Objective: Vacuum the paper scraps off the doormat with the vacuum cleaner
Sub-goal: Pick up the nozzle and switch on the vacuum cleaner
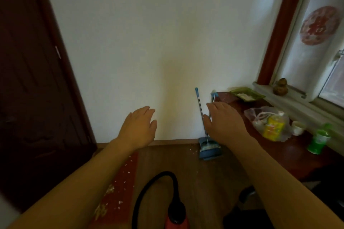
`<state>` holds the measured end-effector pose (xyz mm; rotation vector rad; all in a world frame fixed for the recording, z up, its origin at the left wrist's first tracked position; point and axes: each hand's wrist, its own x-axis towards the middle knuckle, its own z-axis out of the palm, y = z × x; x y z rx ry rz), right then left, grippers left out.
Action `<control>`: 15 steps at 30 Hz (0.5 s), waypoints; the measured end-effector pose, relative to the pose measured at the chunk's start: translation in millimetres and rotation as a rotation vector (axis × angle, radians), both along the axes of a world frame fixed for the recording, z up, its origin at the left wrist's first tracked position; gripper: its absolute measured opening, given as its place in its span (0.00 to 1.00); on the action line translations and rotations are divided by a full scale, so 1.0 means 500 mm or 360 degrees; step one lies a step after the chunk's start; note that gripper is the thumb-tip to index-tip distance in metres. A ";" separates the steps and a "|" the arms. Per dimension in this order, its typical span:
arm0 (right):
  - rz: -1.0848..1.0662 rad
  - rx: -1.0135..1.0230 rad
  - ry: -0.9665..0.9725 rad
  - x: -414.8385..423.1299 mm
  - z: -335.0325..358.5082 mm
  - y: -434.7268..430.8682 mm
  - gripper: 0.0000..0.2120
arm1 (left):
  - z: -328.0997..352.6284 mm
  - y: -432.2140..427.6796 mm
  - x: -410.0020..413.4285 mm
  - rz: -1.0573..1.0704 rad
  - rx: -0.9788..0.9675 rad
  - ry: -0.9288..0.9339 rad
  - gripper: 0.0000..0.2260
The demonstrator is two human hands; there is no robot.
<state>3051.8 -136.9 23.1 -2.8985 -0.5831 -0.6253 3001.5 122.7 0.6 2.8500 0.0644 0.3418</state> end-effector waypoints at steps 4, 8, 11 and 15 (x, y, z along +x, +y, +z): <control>0.0111 0.0009 0.0036 0.085 -0.008 0.064 0.17 | -0.015 0.062 0.043 0.0115 -0.0025 0.0004 0.24; 0.0178 0.0013 0.0079 0.156 -0.025 0.156 0.20 | -0.033 0.147 0.099 0.0189 -0.0068 0.0001 0.24; 0.0191 -0.0018 0.0104 0.208 -0.044 0.231 0.21 | -0.050 0.217 0.158 0.0213 -0.0047 -0.0009 0.24; 0.0144 -0.0014 0.0141 0.290 -0.061 0.328 0.22 | -0.066 0.319 0.249 0.0212 -0.0054 0.0020 0.24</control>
